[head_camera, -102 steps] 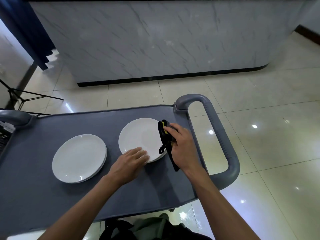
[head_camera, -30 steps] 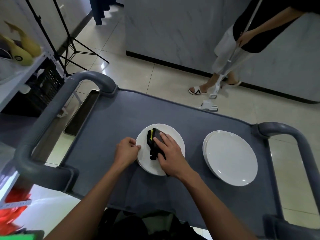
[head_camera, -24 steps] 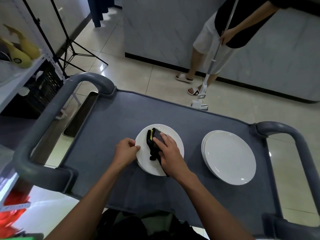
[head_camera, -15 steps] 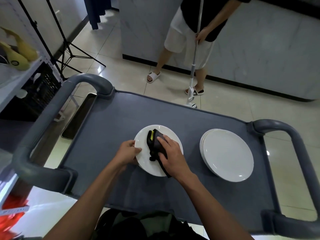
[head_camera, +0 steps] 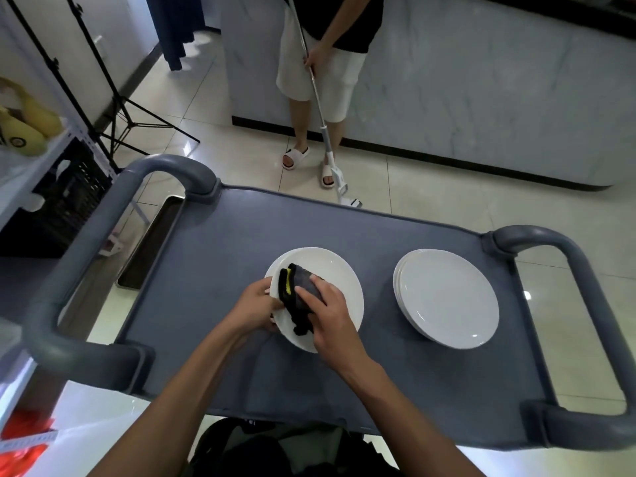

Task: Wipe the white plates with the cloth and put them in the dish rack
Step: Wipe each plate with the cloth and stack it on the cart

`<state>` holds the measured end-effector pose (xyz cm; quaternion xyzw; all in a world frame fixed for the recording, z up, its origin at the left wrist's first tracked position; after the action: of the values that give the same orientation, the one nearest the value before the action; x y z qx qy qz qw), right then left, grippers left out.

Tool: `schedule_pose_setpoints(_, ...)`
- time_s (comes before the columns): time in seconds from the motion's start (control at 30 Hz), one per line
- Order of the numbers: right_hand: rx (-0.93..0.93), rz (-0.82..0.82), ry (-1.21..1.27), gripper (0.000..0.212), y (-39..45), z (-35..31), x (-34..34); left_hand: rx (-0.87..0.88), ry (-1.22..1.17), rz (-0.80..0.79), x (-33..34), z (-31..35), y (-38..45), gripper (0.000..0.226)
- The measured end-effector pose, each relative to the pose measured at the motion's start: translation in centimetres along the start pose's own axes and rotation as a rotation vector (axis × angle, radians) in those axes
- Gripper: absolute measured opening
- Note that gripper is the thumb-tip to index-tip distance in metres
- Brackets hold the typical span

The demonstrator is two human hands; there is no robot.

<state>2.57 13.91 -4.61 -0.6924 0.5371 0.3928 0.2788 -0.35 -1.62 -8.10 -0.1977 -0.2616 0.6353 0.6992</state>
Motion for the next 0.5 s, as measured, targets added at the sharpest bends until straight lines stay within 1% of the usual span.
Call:
schedule_pose_setpoints(0.13, 0.000, 0.011, -0.002, 0.062, 1.1, -0.3, -0.5, 0.028, -0.032, -0.066, 0.0, 0.5, -0.5, 0.048)
schedule_pose_setpoints(0.27, -0.054, 0.014, -0.048, 0.060, 2.5, -0.8, -1.5, 0.085, -0.033, -0.046, 0.0, 1.5, -0.9, 0.049)
schedule_pose_setpoints(0.37, -0.095, 0.080, -0.105, 0.056, 3.5, -1.4, -2.7, 0.108, -0.075, -0.040, 0.0, 2.5, -1.0, 0.046)
schedule_pose_setpoints(0.5, -0.074, 0.200, -0.162, 0.056, 5.6, -1.6, -5.3, 0.145, -0.108, -0.041, 0.1, 3.9, -1.4, 0.042)
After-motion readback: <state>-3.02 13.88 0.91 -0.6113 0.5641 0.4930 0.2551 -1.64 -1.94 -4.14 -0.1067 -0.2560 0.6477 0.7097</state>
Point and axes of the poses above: each hand's wrist, its own y-axis towards the middle knuckle, its own x-axis out of the palm, z = x × y, the point moved 5 cm from there along y, towards the middle knuckle, and after that the axes turned 4 degrees about -y, right-handed, at the moved point
